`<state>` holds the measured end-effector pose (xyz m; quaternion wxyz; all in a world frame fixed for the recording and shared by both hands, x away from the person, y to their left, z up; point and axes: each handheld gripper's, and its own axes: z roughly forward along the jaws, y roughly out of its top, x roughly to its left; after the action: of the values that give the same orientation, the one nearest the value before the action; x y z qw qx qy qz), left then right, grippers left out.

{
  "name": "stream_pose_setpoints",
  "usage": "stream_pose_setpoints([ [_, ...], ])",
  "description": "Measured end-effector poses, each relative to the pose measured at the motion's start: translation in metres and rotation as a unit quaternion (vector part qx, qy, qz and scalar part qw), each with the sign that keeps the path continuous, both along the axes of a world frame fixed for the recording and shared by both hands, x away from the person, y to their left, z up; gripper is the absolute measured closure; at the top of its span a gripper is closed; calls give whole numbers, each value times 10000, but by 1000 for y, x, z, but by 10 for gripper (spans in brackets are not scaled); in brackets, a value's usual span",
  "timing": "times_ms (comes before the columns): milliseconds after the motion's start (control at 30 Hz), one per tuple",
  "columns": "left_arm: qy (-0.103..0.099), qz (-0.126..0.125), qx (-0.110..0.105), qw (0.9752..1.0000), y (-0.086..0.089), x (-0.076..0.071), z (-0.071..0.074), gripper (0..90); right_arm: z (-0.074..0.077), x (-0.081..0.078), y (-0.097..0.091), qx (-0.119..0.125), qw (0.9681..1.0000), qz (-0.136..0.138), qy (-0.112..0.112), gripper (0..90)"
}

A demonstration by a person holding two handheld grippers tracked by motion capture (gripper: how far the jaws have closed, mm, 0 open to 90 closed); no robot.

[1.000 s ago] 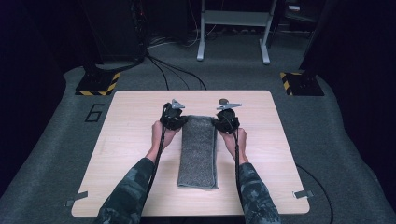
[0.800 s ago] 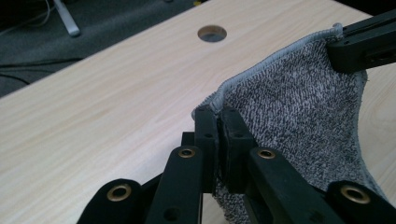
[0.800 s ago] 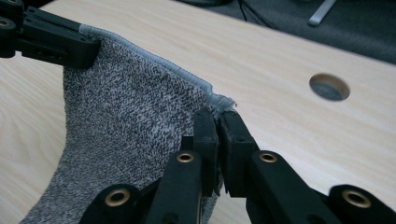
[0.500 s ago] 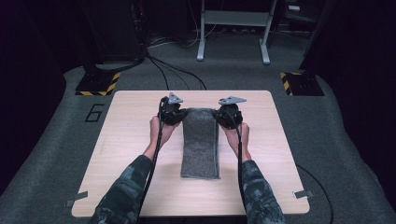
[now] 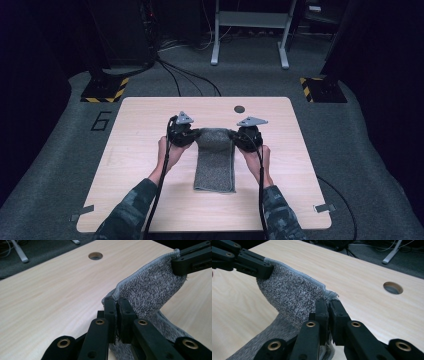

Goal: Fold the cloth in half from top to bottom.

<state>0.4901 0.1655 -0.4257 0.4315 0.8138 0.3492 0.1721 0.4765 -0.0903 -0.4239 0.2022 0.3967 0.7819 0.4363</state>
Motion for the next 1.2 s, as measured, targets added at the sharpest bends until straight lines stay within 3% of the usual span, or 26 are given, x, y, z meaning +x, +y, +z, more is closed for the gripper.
stream_pose_setpoints([
  [300,190,-247,91,9995,4,-21,-15,858,-22,-31,-3,18,9999,147,14,849],
  [367,244,-313,144,9991,3,-29,-22,856,-31,-41,-3,7,9998,159,105,849],
  [600,454,-411,170,9980,-1,-42,-42,849,-49,-56,-8,-64,9995,191,251,845],
  [867,642,-530,119,9965,0,-54,-52,819,-59,-70,-11,-139,9991,257,310,823],
  [967,795,-640,78,9947,2,-60,-55,728,-61,-76,-14,-159,9988,324,344,752],
  [1000,795,-640,78,9947,2,-60,-55,671,-61,-79,-16,-141,9988,303,367,726],
  [1033,924,-641,40,9936,7,-64,-54,604,-61,-83,-18,-98,9988,297,371,675],
  [1133,972,-595,-106,9934,15,-73,-49,463,-58,-94,-28,64,9988,348,334,583],
  [1200,901,-568,-149,9942,20,-79,-43,398,-53,-99,-35,178,9990,314,273,544],
])
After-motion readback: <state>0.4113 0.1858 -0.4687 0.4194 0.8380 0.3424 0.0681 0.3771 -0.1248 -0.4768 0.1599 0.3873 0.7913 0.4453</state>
